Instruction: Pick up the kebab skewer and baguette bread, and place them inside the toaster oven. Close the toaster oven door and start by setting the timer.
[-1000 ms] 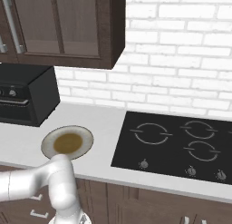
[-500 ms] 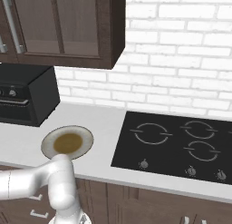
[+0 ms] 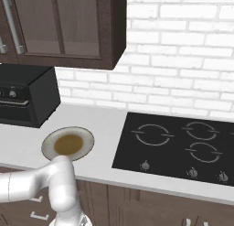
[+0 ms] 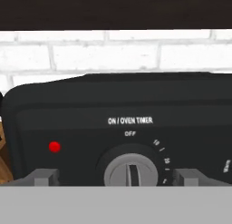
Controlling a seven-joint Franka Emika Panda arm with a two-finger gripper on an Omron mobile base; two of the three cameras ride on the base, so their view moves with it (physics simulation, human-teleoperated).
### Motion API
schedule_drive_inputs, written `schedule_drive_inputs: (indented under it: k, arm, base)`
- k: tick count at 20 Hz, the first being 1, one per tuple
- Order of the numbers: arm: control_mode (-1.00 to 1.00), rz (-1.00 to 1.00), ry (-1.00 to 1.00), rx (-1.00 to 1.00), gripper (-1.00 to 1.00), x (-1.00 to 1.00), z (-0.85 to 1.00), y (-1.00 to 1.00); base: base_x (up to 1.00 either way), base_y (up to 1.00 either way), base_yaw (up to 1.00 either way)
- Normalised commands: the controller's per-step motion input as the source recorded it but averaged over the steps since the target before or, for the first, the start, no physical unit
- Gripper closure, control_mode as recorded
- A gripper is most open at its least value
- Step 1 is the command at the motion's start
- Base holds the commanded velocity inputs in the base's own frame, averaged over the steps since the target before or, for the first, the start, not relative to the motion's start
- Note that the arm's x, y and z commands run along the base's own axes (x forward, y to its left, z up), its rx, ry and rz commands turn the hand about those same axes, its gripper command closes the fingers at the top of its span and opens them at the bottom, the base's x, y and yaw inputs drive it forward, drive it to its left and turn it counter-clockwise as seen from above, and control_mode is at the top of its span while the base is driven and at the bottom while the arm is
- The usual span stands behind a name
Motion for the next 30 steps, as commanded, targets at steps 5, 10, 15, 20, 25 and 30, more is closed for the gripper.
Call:
schedule_drive_inputs:
  k: [5, 10, 15, 20, 25, 30]
  arm:
    - [-1.00, 0.00, 0.00, 0.00, -1.00, 0.00, 0.00, 0.00]
    - [-1.00, 0.00, 0.00, 0.00, 1.00, 0.00, 0.00, 0.00]
    - [-1.00, 0.00, 0.00, 0.00, 1.00, 0.00, 0.00, 0.00]
    - [-1.00, 0.00, 0.00, 0.00, 1.00, 0.00, 0.00, 0.00]
    - [-1.00, 0.00, 0.00, 0.00, 1.00, 0.00, 0.00, 0.00]
    - [-1.00, 0.00, 0.00, 0.01, 1.00, 0.00, 0.00, 0.00]
  base:
    - [0.00, 0.00, 0.00]
    - [0.00, 0.00, 0.00]
    - [0.00, 0.00, 0.00]
    - [0.00, 0.00, 0.00]
    - [0.00, 0.00, 0.00]
    - [0.00, 0.00, 0.00]
